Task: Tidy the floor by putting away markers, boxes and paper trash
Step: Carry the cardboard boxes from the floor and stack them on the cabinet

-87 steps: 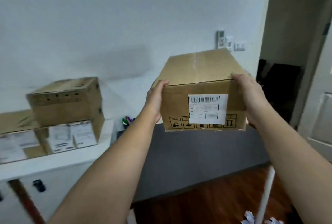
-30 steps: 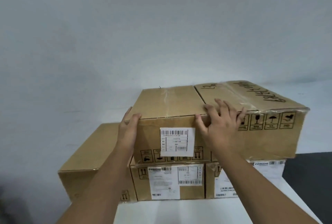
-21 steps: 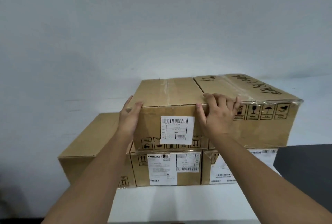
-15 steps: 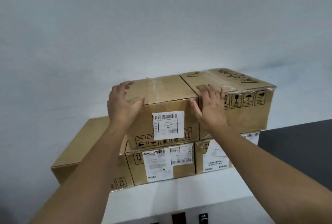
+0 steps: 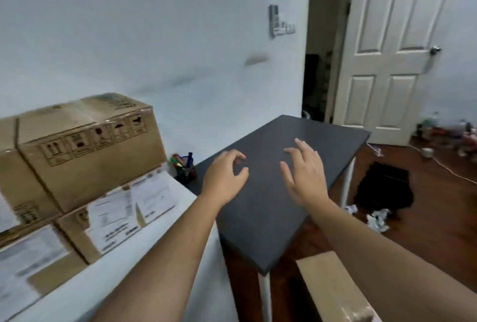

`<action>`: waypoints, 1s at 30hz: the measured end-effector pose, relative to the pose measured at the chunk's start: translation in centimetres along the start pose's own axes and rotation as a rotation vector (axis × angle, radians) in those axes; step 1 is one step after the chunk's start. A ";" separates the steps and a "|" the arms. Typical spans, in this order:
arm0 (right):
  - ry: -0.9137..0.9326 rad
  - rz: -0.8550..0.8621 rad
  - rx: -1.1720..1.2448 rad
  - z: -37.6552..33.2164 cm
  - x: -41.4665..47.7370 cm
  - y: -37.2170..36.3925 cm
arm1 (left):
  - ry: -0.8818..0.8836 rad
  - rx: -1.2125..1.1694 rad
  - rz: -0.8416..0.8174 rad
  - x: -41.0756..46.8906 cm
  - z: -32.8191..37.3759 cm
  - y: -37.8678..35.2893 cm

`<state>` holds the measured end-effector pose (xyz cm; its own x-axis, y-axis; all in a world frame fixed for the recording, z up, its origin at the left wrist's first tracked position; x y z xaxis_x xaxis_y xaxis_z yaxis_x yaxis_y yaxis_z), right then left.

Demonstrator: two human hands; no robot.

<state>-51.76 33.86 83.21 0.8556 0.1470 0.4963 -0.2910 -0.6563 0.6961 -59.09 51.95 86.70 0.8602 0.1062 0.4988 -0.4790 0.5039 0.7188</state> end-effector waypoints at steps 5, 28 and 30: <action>-0.204 -0.190 -0.232 20.7 -2.3 6.0 | 0.047 -0.070 -0.375 0.4 7.6 -19.7; -1.024 -0.987 -0.260 58.9 -16.3 -18.1 | 0.703 -0.046 -1.066 -12.1 -8.5 -63.3; -1.040 -1.017 -0.243 62.9 -17.7 -22.6 | 0.786 -0.065 -1.027 -14.3 -11.1 -67.9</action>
<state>-33.36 -0.42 26.09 0.6165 -0.1960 -0.7626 0.6365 -0.4460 0.6292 -36.98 25.70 25.41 0.7091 0.1095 -0.6965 0.4482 0.6926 0.5652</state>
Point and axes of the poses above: each hand's wrist, its own x-axis towards the middle knuckle, its own y-axis out of the back of the hand, z = x × y, the point moved 3 cm from there along x, towards the middle knuckle, and after that the axes turned 10 degrees about -y, right-handed, at the moved point
